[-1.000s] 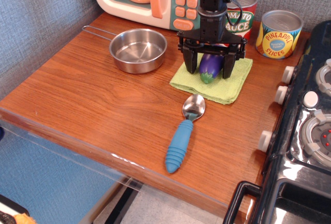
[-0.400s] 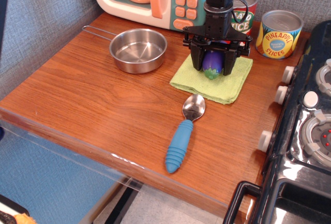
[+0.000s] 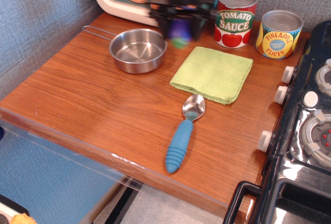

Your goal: Put eggplant into pot.

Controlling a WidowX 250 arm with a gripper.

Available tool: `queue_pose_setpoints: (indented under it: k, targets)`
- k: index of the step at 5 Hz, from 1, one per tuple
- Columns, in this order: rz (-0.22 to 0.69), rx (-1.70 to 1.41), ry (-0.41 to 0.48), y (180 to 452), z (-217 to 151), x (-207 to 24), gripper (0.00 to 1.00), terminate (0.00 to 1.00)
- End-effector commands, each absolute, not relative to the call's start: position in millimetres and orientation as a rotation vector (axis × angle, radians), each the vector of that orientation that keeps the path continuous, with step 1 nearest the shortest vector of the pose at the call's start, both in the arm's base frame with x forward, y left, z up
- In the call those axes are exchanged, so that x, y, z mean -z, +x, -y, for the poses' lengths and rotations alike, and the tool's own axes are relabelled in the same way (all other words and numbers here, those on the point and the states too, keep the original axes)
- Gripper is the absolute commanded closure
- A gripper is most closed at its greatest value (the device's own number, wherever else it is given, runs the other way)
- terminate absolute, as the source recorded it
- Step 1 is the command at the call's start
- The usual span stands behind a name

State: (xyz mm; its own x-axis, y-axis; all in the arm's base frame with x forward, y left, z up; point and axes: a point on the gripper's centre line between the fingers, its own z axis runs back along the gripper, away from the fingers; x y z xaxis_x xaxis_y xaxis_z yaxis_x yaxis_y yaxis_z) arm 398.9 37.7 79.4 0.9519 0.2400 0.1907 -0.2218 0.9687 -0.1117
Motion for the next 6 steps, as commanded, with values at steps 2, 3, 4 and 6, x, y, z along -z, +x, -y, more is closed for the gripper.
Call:
queue_pose_setpoints:
  k: [2,3,4,6]
  targets:
    - [0.228,-0.288,-0.006,398,-94,-90,1.0,0.0]
    - [0.204,-0.301,-0.002,399,-99,-87,0.0,0.0]
    - [0.191,-0.297,-0.003,402,-98,-85,0.0,0.0]
    - [0.258,-0.16,-0.078,380,-55,-124,0.0,0.0]
